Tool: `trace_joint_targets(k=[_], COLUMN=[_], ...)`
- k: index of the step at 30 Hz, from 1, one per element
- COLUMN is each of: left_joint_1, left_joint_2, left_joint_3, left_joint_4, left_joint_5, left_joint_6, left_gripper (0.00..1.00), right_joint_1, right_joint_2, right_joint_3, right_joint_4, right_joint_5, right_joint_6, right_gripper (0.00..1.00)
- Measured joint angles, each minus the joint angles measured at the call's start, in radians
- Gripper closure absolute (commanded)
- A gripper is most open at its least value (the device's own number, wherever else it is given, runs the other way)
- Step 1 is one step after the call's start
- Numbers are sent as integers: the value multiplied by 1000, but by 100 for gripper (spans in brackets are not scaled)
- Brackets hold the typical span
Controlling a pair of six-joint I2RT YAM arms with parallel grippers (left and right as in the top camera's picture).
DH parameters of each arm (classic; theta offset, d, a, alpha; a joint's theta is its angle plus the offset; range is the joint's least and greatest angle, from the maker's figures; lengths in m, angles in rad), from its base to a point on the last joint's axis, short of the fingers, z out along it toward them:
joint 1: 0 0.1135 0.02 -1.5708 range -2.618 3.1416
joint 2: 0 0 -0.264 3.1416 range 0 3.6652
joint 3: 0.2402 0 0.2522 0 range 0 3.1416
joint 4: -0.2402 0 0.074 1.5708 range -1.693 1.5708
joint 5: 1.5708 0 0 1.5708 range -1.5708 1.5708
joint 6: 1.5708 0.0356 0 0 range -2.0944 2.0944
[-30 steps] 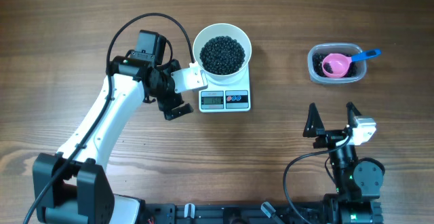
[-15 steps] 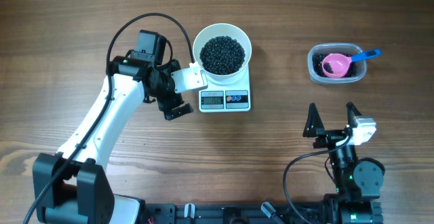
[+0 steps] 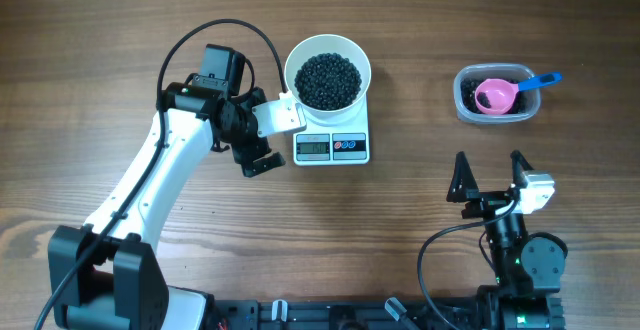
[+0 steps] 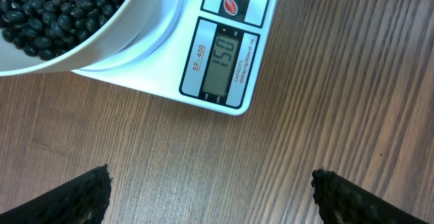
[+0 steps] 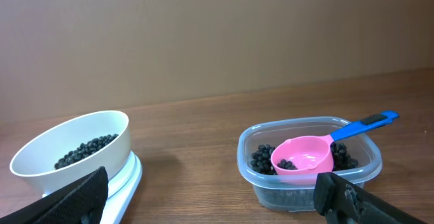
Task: Scoop item into bowl and weigh 150g on scale
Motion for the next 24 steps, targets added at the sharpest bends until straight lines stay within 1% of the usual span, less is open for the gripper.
trace_joint_targets(k=[24], left_joint_1=[2], left_joint_2=[-19], left_joint_3=[0], left_joint_4=[0], left_joint_5=[0], left_joint_6=[0], left_gripper=[0], right_joint_1=[0], right_joint_2=[0], right_joint_3=[0], right_joint_4=[0], right_joint_5=[0], right_joint_6=[0], right_gripper=[0])
